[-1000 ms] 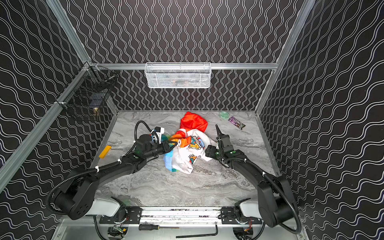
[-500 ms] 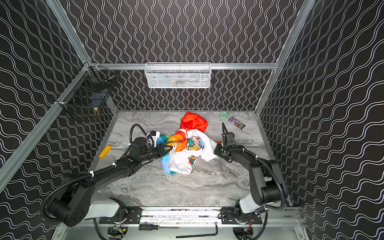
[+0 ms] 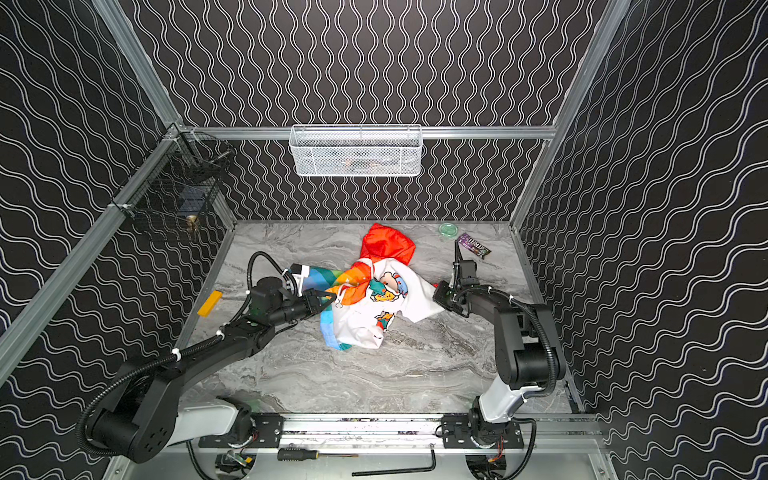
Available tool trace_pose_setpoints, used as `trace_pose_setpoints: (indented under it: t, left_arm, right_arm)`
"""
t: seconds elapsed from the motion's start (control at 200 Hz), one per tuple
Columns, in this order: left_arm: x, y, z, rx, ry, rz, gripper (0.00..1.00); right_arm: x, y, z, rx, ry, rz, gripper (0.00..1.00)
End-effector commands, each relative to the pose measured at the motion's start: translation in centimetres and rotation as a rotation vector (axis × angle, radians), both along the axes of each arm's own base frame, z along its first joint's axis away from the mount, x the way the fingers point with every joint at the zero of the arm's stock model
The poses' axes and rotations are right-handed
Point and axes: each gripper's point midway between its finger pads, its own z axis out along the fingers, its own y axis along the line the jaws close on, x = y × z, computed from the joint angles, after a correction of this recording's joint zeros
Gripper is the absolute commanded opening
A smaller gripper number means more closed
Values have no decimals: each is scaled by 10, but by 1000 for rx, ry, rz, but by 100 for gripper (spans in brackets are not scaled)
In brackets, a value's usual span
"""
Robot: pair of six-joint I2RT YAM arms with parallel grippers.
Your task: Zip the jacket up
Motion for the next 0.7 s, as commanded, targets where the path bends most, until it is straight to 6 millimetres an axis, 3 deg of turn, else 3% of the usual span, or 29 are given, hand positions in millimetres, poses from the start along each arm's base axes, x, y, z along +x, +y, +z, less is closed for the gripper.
trace_pose_setpoints:
  t: [0.0, 0.445, 0.576, 0.696]
  left_arm:
    - [2, -1, 12, -38, -35, -15, 0]
    - [2, -2, 19, -45, -43, -35, 0]
    - [2, -3, 22, -41, -49, -39, 0]
    - [4, -3, 23, -37, -52, -36, 0]
  right_arm:
    - [-1, 15, -1, 84, -15, 26, 17]
    - [-18, 69, -12, 160, 16, 116, 13]
    - [-22, 95, -11, 186, 18, 154, 14]
    - [-28, 132, -11, 210, 23, 213, 14]
